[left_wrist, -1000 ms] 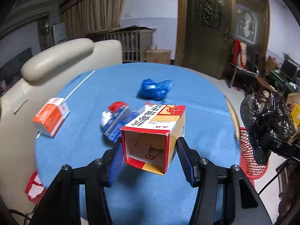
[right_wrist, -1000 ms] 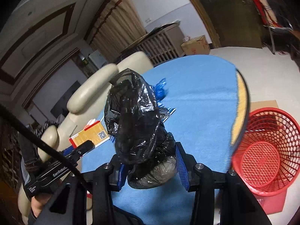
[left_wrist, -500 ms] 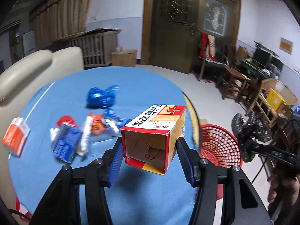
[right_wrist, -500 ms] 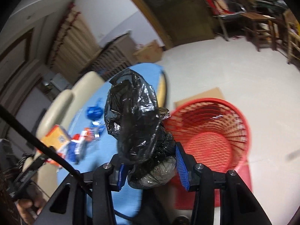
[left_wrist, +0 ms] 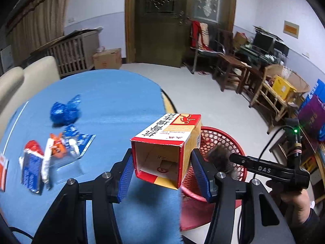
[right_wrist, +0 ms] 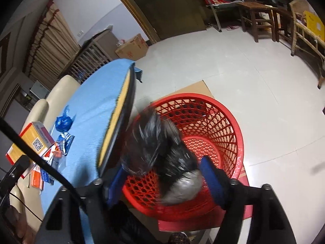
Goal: Collect trash
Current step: 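Open the right gripper to drop the black bag while the left drops the red-and-white box into the basket, then grasp the blue box with the left gripper, then grasp the clear plastic tray with the right gripper, then carry the clear tray with the right gripper over the red basket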
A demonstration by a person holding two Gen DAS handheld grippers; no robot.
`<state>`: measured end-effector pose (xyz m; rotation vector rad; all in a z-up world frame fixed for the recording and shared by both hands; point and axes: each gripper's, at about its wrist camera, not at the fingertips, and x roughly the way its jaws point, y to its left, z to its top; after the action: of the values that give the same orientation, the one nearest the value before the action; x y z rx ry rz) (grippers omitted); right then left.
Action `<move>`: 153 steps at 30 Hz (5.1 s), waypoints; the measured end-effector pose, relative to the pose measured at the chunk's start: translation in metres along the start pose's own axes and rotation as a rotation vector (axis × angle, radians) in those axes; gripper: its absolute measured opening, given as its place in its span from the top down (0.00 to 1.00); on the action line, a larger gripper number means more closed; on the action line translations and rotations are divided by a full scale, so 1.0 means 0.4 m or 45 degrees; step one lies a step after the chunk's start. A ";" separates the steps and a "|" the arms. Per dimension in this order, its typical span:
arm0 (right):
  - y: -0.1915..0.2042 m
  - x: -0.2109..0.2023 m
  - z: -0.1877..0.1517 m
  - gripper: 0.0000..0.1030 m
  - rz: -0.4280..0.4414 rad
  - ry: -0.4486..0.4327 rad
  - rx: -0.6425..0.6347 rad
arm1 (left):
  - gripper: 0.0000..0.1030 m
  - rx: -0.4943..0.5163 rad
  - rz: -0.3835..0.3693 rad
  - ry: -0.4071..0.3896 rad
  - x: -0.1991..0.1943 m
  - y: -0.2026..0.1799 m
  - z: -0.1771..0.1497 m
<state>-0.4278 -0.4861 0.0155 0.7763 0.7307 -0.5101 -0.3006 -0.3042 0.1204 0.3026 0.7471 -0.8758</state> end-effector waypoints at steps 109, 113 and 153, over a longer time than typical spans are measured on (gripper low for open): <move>0.938 0.386 -0.142 0.21 0.153 0.249 -0.699 | 0.56 -0.637 0.486 0.091 -0.131 0.751 -0.345; 0.928 0.384 -0.164 0.21 0.161 0.254 -0.745 | 0.56 -0.631 0.475 0.090 -0.126 0.747 -0.340; 0.769 0.142 -0.175 0.21 0.250 0.077 -0.632 | 0.56 -0.541 0.582 0.089 -0.185 0.634 -0.302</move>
<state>-0.2185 -0.2505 0.0743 0.3926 0.7859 -0.1158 -0.1885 -0.0406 0.0725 0.1158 0.8644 -0.2644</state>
